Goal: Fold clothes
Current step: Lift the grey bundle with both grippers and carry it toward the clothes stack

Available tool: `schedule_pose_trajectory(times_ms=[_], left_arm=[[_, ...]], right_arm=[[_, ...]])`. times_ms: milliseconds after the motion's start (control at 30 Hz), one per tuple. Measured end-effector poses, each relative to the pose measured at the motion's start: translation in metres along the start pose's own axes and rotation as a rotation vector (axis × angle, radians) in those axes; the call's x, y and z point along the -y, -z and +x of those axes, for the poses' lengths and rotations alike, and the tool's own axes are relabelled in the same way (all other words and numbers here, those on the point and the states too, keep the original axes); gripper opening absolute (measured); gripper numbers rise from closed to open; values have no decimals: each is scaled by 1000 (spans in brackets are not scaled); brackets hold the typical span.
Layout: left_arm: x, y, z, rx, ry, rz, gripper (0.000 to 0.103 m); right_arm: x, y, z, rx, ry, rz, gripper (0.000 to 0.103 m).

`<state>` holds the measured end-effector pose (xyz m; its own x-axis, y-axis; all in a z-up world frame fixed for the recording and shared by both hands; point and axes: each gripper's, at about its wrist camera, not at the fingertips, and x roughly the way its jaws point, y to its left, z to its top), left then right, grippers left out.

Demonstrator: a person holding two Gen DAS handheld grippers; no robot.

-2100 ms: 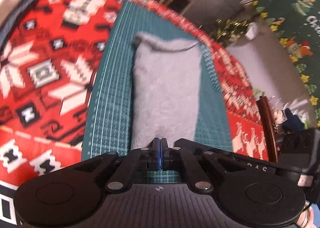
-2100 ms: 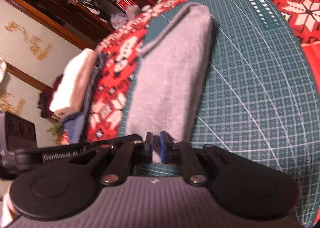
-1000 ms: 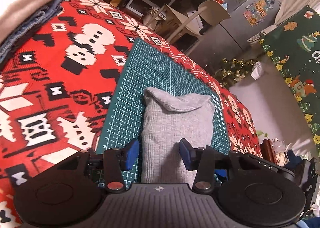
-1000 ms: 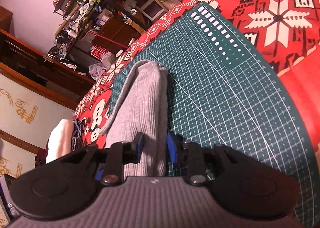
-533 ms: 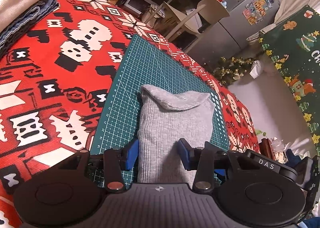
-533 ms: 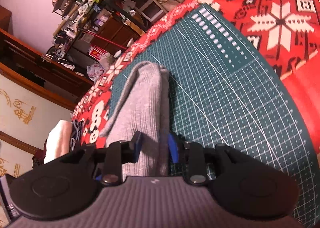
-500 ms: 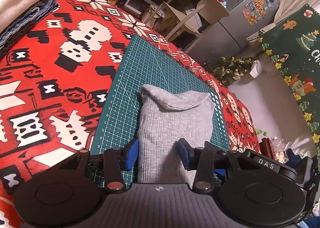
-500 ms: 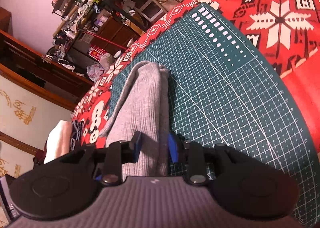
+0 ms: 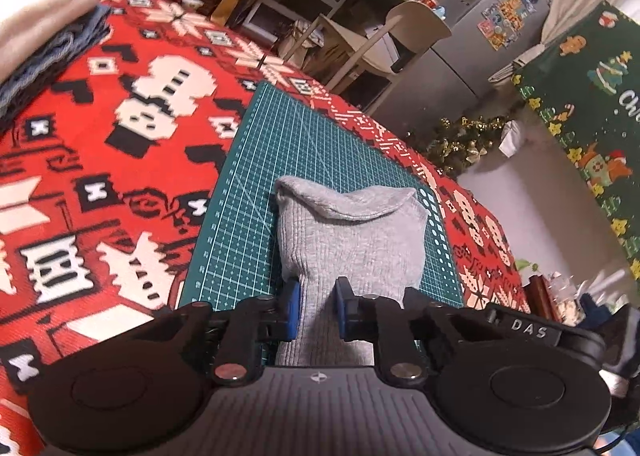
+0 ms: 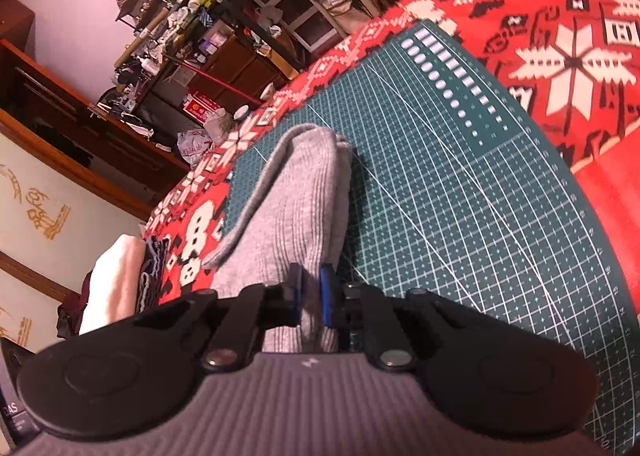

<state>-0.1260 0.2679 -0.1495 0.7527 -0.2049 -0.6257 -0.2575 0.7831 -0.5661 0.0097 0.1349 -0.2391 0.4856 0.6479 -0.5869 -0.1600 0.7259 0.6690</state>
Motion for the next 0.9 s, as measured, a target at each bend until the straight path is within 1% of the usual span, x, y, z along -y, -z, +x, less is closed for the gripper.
schedule_pose_trajectory(times_ms=[167, 333, 467, 600, 733, 900], left_arm=[[2, -2, -16, 55, 8, -4, 16], [1, -7, -50, 127, 33, -30, 16], [1, -18, -89, 199, 73, -37, 16], [-3, -40, -130, 266, 67, 2, 15], [-21, -73, -172, 318, 37, 28, 15], [-53, -114, -212, 371, -30, 74, 15]], right_arm=[[-11, -4, -11, 24, -43, -13, 9], [-37, -5, -30, 55, -120, -50, 9], [-77, -2, -46, 91, -168, -98, 9], [-119, 2, -59, 126, -213, -145, 9], [-176, 5, -50, 126, -277, -144, 9], [-251, 21, -23, 120, -339, -166, 9]])
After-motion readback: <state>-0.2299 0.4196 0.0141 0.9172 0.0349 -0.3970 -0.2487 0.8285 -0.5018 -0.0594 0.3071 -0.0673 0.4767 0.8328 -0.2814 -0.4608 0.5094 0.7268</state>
